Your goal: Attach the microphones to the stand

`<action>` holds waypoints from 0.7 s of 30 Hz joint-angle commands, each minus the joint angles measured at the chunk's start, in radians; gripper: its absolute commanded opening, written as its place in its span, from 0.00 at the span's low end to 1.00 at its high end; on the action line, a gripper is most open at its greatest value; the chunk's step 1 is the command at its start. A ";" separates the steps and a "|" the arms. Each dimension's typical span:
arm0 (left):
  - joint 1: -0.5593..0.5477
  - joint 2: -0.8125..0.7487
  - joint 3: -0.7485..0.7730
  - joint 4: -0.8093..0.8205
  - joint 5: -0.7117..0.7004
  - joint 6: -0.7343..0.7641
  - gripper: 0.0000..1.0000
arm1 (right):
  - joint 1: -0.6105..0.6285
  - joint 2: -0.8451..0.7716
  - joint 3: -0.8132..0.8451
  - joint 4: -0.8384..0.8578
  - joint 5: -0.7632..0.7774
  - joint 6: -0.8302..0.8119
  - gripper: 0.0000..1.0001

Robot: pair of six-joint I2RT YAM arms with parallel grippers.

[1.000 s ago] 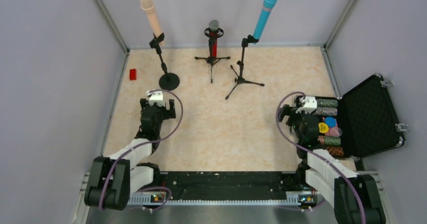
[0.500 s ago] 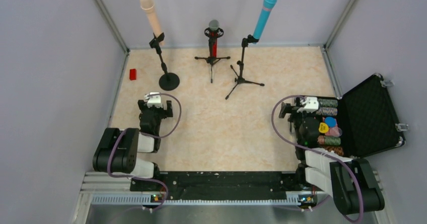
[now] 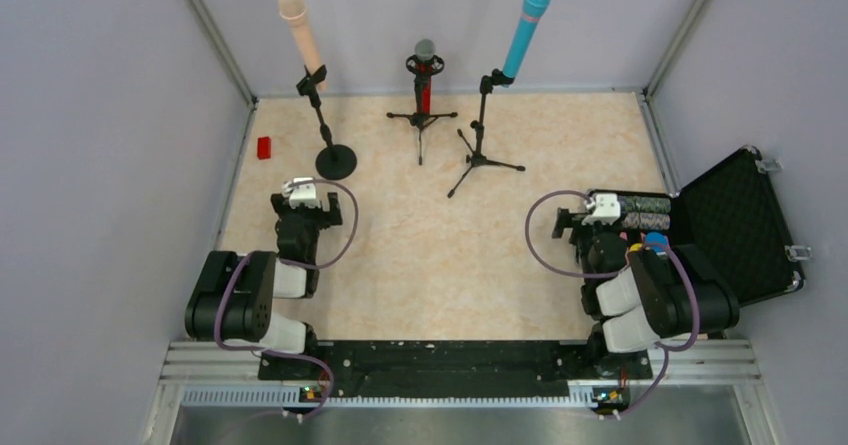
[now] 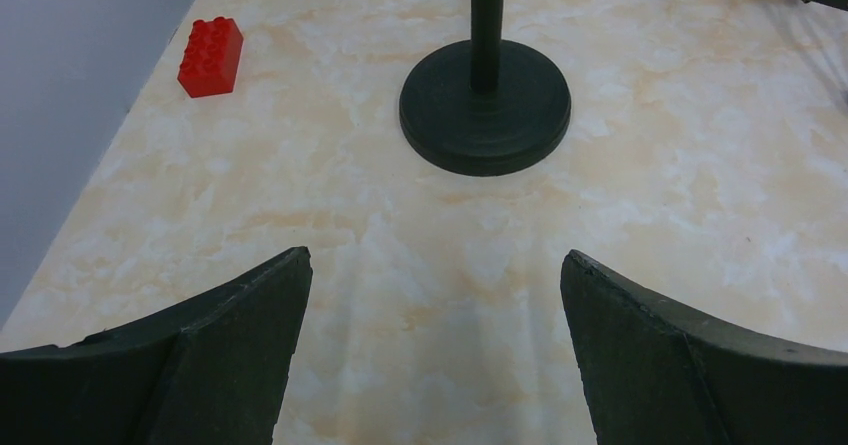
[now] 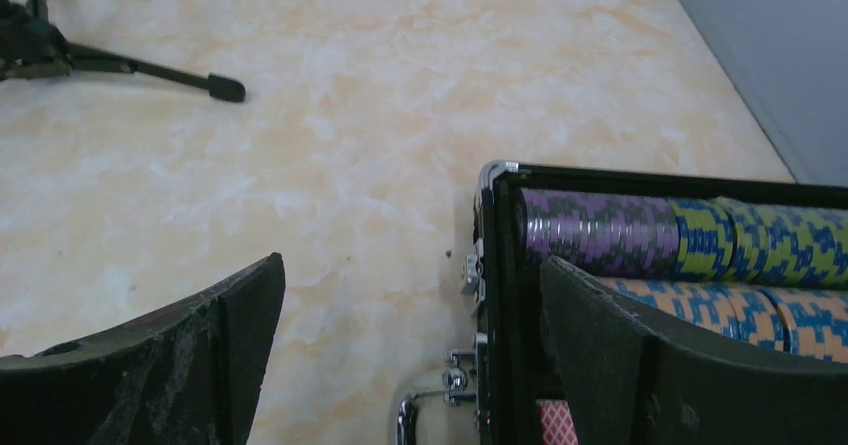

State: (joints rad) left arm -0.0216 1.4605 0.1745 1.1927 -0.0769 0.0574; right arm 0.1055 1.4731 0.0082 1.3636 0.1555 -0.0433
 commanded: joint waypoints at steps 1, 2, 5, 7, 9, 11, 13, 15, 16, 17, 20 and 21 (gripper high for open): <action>0.014 0.004 0.102 -0.086 -0.054 -0.051 0.99 | -0.016 -0.008 0.060 0.093 0.009 -0.014 0.98; 0.014 0.001 0.105 -0.098 -0.070 -0.053 0.99 | -0.015 -0.026 0.061 0.064 0.014 -0.010 0.99; 0.014 0.006 0.112 -0.099 -0.080 -0.054 0.99 | -0.016 -0.015 0.069 0.068 0.013 -0.012 0.99; 0.014 0.005 0.114 -0.104 -0.079 -0.054 0.99 | -0.016 -0.028 0.074 0.038 -0.003 -0.015 0.99; 0.015 0.007 0.113 -0.104 -0.079 -0.054 0.99 | -0.016 -0.020 0.091 0.015 0.008 -0.014 0.99; 0.015 0.006 0.113 -0.104 -0.079 -0.053 0.99 | -0.018 -0.021 0.151 -0.100 0.031 0.003 0.99; 0.015 0.006 0.114 -0.104 -0.079 -0.053 0.99 | -0.031 -0.019 0.157 -0.106 0.022 0.016 0.99; 0.015 0.007 0.113 -0.104 -0.079 -0.053 0.99 | -0.031 -0.020 0.159 -0.110 0.022 0.016 0.99; 0.015 0.007 0.114 -0.104 -0.078 -0.054 0.99 | -0.032 -0.019 0.158 -0.108 0.023 0.017 0.99; 0.014 0.007 0.114 -0.105 -0.078 -0.054 0.99 | -0.032 -0.019 0.157 -0.108 0.023 0.016 0.99; 0.015 0.007 0.114 -0.105 -0.078 -0.054 0.99 | -0.032 -0.019 0.157 -0.109 0.022 0.017 0.99; 0.014 0.007 0.114 -0.105 -0.078 -0.053 0.99 | -0.032 -0.019 0.157 -0.108 0.022 0.016 0.99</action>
State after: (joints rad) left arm -0.0128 1.4647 0.2676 1.0664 -0.1474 0.0162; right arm 0.0845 1.4620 0.1474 1.2446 0.1719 -0.0406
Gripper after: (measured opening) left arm 0.986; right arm 0.987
